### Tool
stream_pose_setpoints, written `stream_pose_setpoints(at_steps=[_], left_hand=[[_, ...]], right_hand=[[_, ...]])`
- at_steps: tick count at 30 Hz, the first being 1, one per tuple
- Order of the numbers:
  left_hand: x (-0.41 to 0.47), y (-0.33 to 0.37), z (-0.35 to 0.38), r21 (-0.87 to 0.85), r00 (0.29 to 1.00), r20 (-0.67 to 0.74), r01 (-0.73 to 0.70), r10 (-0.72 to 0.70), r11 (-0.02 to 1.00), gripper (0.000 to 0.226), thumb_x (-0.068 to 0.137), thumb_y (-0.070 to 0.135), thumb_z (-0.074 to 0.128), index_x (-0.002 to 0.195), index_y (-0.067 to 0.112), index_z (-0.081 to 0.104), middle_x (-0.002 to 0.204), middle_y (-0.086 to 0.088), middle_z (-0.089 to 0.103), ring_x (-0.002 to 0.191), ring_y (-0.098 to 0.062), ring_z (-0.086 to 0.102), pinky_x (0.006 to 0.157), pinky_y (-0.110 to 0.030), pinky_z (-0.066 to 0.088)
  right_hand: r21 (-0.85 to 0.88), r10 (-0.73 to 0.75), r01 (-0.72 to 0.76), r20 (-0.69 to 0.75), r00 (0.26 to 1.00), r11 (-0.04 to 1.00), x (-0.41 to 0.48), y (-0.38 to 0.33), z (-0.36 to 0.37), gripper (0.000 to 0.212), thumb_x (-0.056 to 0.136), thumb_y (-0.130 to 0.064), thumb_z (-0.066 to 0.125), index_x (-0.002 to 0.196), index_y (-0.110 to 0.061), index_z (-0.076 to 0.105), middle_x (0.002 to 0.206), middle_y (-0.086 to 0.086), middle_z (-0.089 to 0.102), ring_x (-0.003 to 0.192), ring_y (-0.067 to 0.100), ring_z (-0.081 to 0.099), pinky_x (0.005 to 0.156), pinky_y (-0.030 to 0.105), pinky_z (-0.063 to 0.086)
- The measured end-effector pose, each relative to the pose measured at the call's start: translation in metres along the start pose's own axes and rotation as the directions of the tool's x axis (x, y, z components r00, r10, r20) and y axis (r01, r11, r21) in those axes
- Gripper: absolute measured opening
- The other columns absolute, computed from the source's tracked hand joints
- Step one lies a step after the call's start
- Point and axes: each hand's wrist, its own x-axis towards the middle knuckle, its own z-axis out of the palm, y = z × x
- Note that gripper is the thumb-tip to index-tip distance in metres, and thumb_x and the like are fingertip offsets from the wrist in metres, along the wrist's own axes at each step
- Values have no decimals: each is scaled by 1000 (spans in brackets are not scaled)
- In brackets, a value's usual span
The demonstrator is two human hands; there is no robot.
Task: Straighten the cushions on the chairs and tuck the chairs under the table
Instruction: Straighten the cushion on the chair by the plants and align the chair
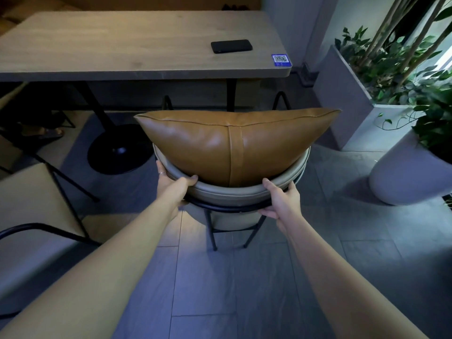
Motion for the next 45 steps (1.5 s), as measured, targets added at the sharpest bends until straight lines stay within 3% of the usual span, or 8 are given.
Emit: stream_pose_setpoints(at_steps=[4, 21, 25, 28, 31, 34, 39, 45], left_hand=[[19, 14, 6, 10, 1000, 11, 13, -13, 1000, 125, 80, 7, 83, 159, 47, -4, 161, -1, 38, 137, -33, 46, 100, -59, 49], [76, 50, 18, 92, 999, 48, 7, -11, 996, 119, 82, 14, 83, 158, 49, -1, 162, 1, 36, 138, -35, 45, 100, -60, 49], [73, 54, 17, 182, 999, 41, 17, -25, 983, 122, 80, 23, 86, 158, 48, -4, 166, 2, 27, 144, -35, 38, 105, -62, 43], [69, 59, 15, 306, 1000, 7, -25, 24, 952, 125, 77, 31, 88, 161, 38, -3, 168, 1, 22, 148, -31, 33, 114, -52, 35], [53, 71, 20, 489, 975, -143, -78, 168, 869, 125, 74, 35, 87, 161, 34, -2, 170, -9, 13, 152, -34, 22, 118, -56, 27], [30, 93, 37, 646, 875, -212, -209, 435, 734, 117, 76, 24, 82, 160, 33, 1, 170, -12, 8, 154, -35, 14, 117, -63, 21], [-1, 132, 94, 838, 688, 92, -444, 720, 317, 111, 76, 26, 78, 160, 32, 6, 171, -13, 5, 156, -31, 2, 123, -53, 5], [-14, 146, 199, 797, 674, 446, -599, 589, 82, 103, 79, 48, 73, 161, 34, 12, 171, -7, 9, 157, -26, -2, 124, -50, 0]], right_hand=[[3, 6, -6, -7, 1000, 1000, 17, -14, 13, 78, 92, -28, 80, 159, -27, 40, 145, 5, 62, 123, 42, 67, 81, 56, 66], [-2, 18, -18, -26, 999, 1000, 56, -44, 49, 79, 93, -31, 79, 160, -27, 37, 150, 3, 57, 130, 38, 63, 79, 53, 67], [-12, 40, -40, -26, 999, 999, 54, -47, 48, 80, 93, -31, 80, 161, -28, 37, 152, 3, 55, 134, 39, 60, 76, 53, 67], [-49, 51, -51, -19, 999, 997, 53, -49, 48, 81, 92, -35, 80, 160, -31, 35, 152, 4, 54, 129, 42, 63, 76, 55, 67], [-116, 52, -54, -17, 998, 992, 52, -49, 48, 89, 91, -45, 79, 163, -33, 29, 156, 6, 52, 120, 44, 68, 80, 54, 67], [-170, 48, -46, 8, 999, 984, 52, -48, 43, 100, 86, -53, 80, 165, -34, 21, 152, 8, 55, 109, 41, 71, 79, 52, 67], [-176, 167, -146, 111, 980, 973, 53, -54, 32, 129, 81, -50, 87, 165, -48, -12, 156, 17, 51, 112, 41, 71, 87, 59, 63], [-135, 250, -226, 201, 947, 965, 74, -65, 1, 128, 78, -54, 87, 164, -49, -7, 165, 16, 41, 108, 48, 72, 82, 59, 65]])
